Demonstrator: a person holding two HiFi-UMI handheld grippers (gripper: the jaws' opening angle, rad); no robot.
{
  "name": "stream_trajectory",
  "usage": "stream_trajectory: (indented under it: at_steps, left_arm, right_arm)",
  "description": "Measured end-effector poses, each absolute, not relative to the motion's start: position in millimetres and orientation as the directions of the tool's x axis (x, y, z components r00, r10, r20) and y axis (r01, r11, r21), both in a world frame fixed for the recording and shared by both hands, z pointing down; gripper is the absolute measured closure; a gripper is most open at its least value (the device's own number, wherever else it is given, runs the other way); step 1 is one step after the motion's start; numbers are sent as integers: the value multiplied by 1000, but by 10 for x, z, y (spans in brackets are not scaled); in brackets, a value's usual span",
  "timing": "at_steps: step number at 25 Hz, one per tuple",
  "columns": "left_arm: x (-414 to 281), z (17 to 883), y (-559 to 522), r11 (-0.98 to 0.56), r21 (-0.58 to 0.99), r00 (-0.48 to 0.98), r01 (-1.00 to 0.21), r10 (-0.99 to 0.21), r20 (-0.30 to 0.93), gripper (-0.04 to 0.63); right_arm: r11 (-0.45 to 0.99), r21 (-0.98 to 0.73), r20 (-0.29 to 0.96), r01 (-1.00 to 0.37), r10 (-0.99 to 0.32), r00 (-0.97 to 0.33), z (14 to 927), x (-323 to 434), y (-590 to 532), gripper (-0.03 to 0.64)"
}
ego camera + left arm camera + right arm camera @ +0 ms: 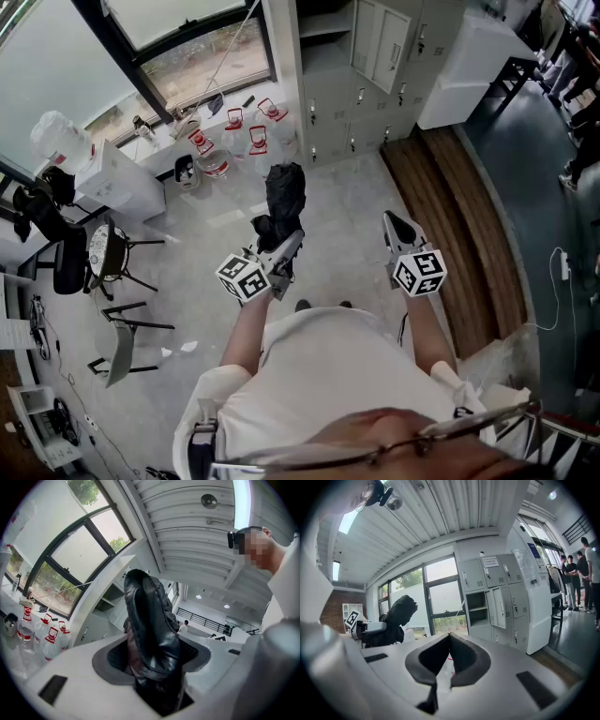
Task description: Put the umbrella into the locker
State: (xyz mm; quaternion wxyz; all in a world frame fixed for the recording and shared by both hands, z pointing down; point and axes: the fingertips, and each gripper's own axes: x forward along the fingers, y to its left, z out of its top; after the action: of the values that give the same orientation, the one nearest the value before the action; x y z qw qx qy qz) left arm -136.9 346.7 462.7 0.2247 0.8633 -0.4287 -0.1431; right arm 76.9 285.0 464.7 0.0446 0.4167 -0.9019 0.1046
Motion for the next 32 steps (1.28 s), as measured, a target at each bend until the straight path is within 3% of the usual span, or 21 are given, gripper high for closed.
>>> stream_trajectory:
  at_steps: [32]
  left_arm:
    - [-676,4702,3408,-489,531,545,-692,-836,-60,353]
  right_arm:
    - [667,-154,171,-729,-709,-685,4698,1443,2765,609]
